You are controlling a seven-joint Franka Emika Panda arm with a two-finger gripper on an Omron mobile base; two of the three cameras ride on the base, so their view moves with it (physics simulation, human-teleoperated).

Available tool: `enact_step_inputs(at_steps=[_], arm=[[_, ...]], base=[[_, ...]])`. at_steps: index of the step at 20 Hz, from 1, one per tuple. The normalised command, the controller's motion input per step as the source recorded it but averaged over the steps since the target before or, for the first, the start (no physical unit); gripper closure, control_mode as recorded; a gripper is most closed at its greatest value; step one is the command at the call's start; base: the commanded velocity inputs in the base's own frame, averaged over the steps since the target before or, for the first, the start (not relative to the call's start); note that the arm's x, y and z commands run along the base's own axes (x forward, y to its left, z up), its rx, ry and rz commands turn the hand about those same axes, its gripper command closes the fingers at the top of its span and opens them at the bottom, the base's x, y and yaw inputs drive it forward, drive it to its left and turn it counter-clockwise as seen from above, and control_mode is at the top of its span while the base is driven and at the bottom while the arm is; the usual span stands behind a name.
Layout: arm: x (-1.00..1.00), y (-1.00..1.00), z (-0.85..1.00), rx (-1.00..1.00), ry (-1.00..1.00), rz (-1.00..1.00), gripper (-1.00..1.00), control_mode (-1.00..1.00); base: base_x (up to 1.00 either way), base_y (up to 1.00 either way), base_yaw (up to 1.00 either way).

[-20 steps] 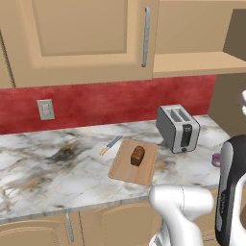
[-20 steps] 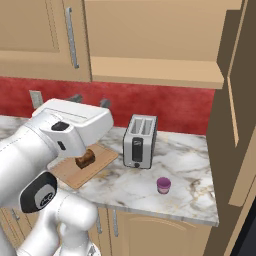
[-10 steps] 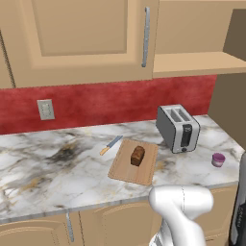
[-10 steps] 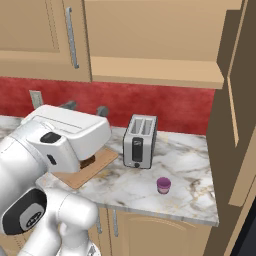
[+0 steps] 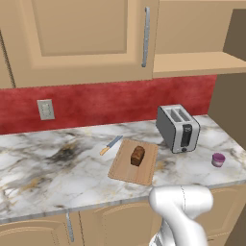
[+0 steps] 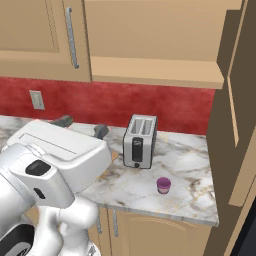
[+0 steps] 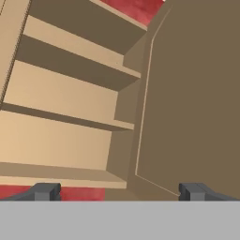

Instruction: Pick the bread, place it on the cutting board, pick the jam, place it on the counter, and close the cabinet.

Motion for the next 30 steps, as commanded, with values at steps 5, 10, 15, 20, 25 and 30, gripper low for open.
enact_step_inputs(at_steps=[5,10,15,20,25,30], arm=[[-0.35,-0.18,0.00,0.00,0.00,0.00,-1.00,-1.00],[-0.29,-0.17,0.00,0.00,0.02,0.00,-1.00,-1.00],[-0.24,-0.17,0.00,0.00,0.03,0.00,-1.00,-1.00],[-0.12,-0.23,0.00,0.00,0.02,0.00,-1.00,-1.00],[-0.08,-0.22,0.00,0.00,0.04,0.00,-1.00,-1.00],[0.00,-0.17,0.00,0.00,0.01,0.00,-1.00,-1.00]], base=[[0.00,0.00,0.00],[0.00,0.00,0.00],[0.00,0.00,0.00],[0.00,0.00,0.00],[0.00,0.00,0.00],[0.00,0.00,0.00]])
